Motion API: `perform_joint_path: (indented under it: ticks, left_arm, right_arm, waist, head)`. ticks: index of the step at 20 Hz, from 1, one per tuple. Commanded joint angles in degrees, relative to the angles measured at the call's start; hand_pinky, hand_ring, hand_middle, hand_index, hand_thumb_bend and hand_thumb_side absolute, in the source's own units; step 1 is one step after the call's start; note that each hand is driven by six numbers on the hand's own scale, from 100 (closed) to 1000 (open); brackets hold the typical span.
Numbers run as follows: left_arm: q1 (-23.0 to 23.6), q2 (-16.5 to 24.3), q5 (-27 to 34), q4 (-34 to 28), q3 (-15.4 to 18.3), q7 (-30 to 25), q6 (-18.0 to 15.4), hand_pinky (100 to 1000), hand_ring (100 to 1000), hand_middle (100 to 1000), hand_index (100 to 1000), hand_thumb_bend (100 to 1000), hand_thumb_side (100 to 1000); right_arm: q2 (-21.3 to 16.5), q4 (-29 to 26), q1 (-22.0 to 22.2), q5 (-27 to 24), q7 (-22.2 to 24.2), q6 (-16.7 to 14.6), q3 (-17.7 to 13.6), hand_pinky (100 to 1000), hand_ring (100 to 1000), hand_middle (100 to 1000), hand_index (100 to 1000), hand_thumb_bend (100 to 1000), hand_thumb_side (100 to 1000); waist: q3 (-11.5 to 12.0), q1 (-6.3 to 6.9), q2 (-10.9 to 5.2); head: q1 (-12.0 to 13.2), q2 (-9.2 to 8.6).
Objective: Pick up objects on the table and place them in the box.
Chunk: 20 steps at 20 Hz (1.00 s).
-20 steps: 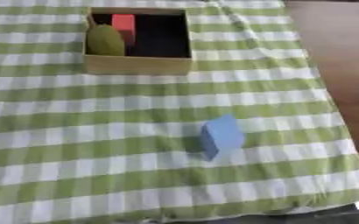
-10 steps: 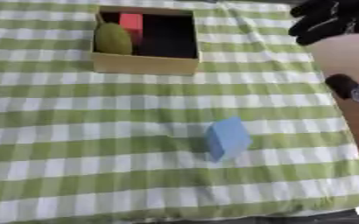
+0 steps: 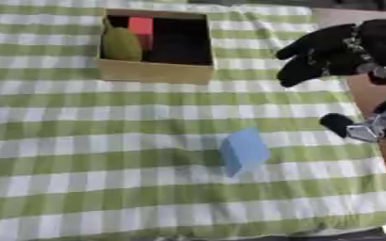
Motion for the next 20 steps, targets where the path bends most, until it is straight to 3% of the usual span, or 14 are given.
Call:
perform_joint_path:
  ticks: [1,7,13,18,20]
  left_arm:
    - [-0.21,0.5,0.34,-0.88,0.06,-0.5,0.22,707,783,724,827,100,576]
    - [0.01,-0.06,0.32,-0.88,-0.19,-0.82,0.7,706,782,722,821,100,577]
    - [0.1,-0.51,0.29,-0.88,-0.35,-1.03,1.08,705,781,719,819,100,578]
    - [0.06,-0.84,0.13,-0.88,-0.54,-1.32,1.51,704,780,715,818,100,577]
    - [0.02,-0.97,0.07,-0.88,-0.55,-1.42,1.61,704,780,714,817,100,577]
  right_arm:
    - [0.84,0.96,-2.08,-2.08,3.01,2.56,0.87,943,966,798,944,100,594]
    - [4.85,3.37,-3.79,-4.58,8.2,8.44,2.7,957,970,766,958,100,632]
    - [8.24,5.08,-3.84,-2.4,10.51,10.65,3.27,974,971,758,956,100,656]
    - [11.16,7.48,-3.48,-0.47,13.21,11.47,4.17,996,982,762,958,100,546]
    - [12.3,8.26,-3.24,-0.65,14.22,11.9,4.06,1000,989,767,961,160,460]
  waist:
    - [-0.05,-0.18,-1.14]
    - [-0.07,-0.38,-1.34]
    - [-0.02,-0.5,-1.55]
    - [0.02,-0.47,-1.61]
    - [0.02,-0.43,-1.6]
  head:
    - [-0.36,0.29]
    - [-0.54,0.79]
    - [-0.61,0.84]
    - [-0.69,0.84]
    - [-0.71,0.84]
